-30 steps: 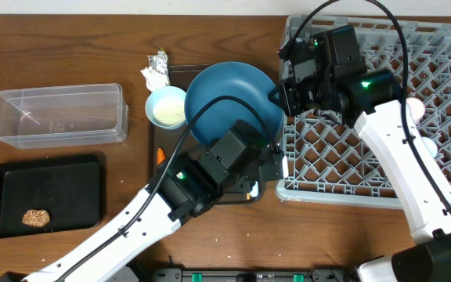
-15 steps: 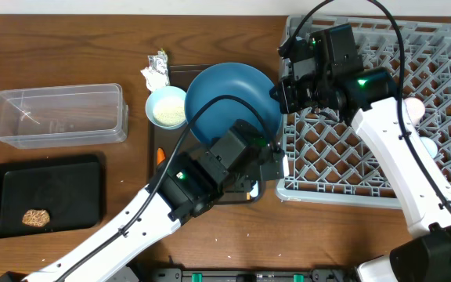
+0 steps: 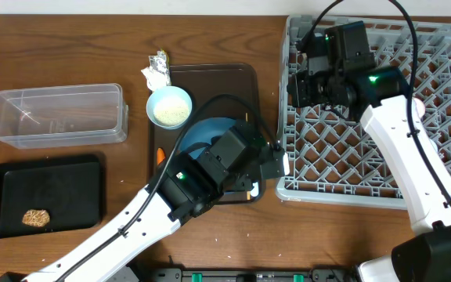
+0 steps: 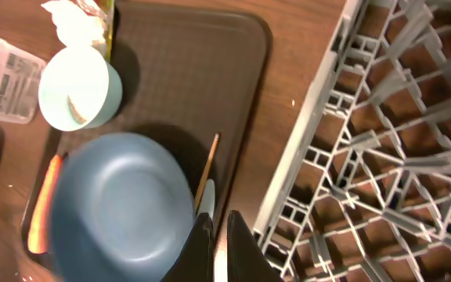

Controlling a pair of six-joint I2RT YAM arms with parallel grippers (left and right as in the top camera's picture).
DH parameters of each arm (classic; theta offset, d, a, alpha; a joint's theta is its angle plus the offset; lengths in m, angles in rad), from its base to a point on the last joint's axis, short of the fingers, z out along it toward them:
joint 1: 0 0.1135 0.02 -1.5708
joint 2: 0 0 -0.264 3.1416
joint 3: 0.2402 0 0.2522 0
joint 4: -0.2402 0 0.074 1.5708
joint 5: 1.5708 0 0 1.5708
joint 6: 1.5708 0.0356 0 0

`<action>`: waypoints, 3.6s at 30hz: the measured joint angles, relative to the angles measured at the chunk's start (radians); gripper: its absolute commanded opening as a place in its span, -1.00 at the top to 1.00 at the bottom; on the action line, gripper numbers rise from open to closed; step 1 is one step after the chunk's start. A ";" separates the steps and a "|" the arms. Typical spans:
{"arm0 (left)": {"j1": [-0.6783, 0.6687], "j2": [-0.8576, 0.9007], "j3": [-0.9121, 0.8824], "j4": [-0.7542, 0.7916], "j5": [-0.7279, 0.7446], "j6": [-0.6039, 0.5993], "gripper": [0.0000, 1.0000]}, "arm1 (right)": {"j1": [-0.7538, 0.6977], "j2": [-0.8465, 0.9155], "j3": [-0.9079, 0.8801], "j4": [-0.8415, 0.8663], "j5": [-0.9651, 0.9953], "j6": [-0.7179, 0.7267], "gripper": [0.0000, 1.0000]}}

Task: Sort waste into correct bins and load items into the dishwasher rack

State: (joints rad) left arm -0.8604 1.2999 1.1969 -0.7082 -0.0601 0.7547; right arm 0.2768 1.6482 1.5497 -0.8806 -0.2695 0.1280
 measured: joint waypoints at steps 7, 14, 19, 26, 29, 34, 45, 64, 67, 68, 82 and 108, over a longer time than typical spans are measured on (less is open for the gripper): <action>0.021 0.000 0.000 -0.014 0.001 -0.197 -0.01 | 0.000 0.000 0.000 -0.034 0.001 0.007 0.68; 0.213 0.000 0.000 -0.048 0.006 -0.612 -0.55 | 0.000 0.000 0.000 -0.047 0.001 0.008 0.49; 0.317 0.005 0.000 -0.032 0.113 -0.753 -0.68 | 0.000 0.000 0.000 -0.047 0.001 0.007 0.48; 0.328 0.148 0.000 -0.005 0.285 -0.890 -0.34 | -0.008 0.000 0.000 -0.054 0.000 0.061 0.47; 0.329 0.262 0.000 0.039 0.336 -0.964 -0.14 | -0.041 0.000 0.000 -0.061 -0.006 0.085 0.46; 0.328 0.408 0.000 0.175 0.440 -1.046 -0.12 | -0.119 -0.015 0.000 -0.101 -0.011 0.100 0.45; 0.325 0.468 0.000 0.242 0.475 -1.172 0.11 | -0.205 -0.052 0.000 -0.145 -0.015 0.100 0.45; 0.297 0.557 0.000 0.287 0.329 -1.309 0.54 | -0.212 -0.052 0.000 -0.162 -0.019 0.100 0.47; 0.296 0.557 0.000 0.285 0.284 -1.312 0.54 | -0.212 -0.052 0.000 -0.162 -0.019 0.100 0.47; 0.296 0.557 0.000 0.282 0.269 -1.313 0.54 | -0.212 -0.052 0.000 -0.162 -0.019 0.100 0.48; 0.217 0.557 0.000 0.243 0.185 -1.350 0.61 | -0.212 -0.052 0.000 -0.163 -0.019 0.100 0.47; 0.166 0.556 0.042 0.112 0.089 -1.357 0.88 | -0.212 -0.052 0.000 -0.157 -0.019 0.100 0.43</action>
State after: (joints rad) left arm -0.6941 1.8557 1.2385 -0.5961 0.0288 -0.6018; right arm 0.0647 1.5959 1.5501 -1.0378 -0.2882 0.2279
